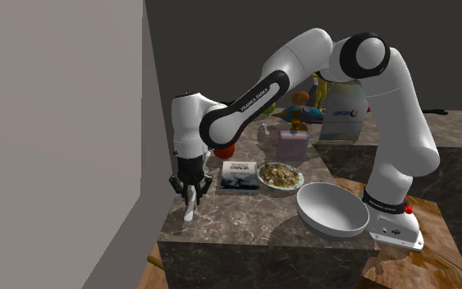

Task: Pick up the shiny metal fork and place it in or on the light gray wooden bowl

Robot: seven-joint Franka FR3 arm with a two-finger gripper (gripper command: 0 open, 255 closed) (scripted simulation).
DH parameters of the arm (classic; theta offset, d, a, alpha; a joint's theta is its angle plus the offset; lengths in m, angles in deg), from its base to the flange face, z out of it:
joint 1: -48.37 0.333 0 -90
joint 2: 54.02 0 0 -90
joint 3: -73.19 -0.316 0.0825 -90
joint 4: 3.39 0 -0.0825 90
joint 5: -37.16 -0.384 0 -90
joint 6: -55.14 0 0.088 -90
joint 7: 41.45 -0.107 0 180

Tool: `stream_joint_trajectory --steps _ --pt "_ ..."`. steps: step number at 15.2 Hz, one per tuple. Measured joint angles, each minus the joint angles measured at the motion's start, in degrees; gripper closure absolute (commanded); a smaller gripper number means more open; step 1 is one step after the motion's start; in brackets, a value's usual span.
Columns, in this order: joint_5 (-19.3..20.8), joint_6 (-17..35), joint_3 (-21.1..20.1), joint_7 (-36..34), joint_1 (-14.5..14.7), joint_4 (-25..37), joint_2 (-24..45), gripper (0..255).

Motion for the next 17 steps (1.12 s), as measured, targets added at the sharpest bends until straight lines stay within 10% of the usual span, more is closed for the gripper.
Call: stream_joint_trajectory --steps 17 --pt "-2.58 -9.12 -1.71 0.58 -1.06 4.38 -5.22 255"
